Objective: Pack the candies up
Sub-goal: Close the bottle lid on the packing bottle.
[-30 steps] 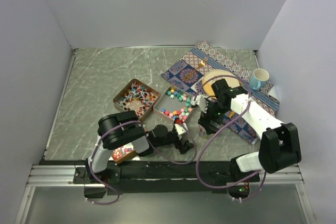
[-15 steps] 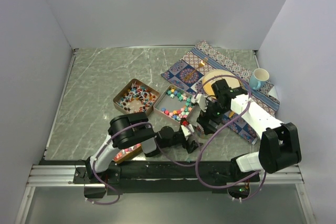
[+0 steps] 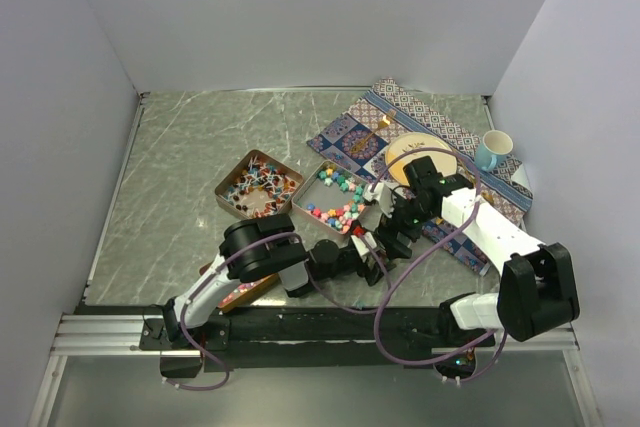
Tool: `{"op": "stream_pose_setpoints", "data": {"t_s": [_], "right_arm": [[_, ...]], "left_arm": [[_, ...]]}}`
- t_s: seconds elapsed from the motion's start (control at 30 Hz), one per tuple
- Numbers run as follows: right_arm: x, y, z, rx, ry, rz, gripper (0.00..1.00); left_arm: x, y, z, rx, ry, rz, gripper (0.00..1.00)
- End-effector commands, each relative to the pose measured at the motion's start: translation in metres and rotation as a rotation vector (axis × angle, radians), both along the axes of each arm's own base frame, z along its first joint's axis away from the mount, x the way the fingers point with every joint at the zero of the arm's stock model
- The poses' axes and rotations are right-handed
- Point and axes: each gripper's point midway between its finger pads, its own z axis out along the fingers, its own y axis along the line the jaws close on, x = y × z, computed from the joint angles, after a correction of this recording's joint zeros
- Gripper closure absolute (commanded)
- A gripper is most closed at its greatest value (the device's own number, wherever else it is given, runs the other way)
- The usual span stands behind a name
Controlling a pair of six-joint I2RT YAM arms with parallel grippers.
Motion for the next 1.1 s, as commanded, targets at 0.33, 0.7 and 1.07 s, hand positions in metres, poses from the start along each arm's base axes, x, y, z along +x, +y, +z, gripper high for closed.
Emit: {"op": "stream_pose_setpoints", "data": {"t_s": [0.33,0.7,1.07], "right_arm": [[-0.049,-0.004,-0.020,-0.032,0.220,0.026,0.00],[-0.047,-0.027,-0.020,-0.105,0.128,0.147,0.00],[-0.068,-0.051,-0.018,-0.186,0.112,0.226,0.00]], "left_arm": [[-0.003,0.003,0.017,-0.168,0.007,-0.024,0.30],[0.006,0.034,0.009,-0.119,0.019,-0.005,0.48],[0.004,0.032,0.003,-0.111,0.046,-0.036,0.49]]}}
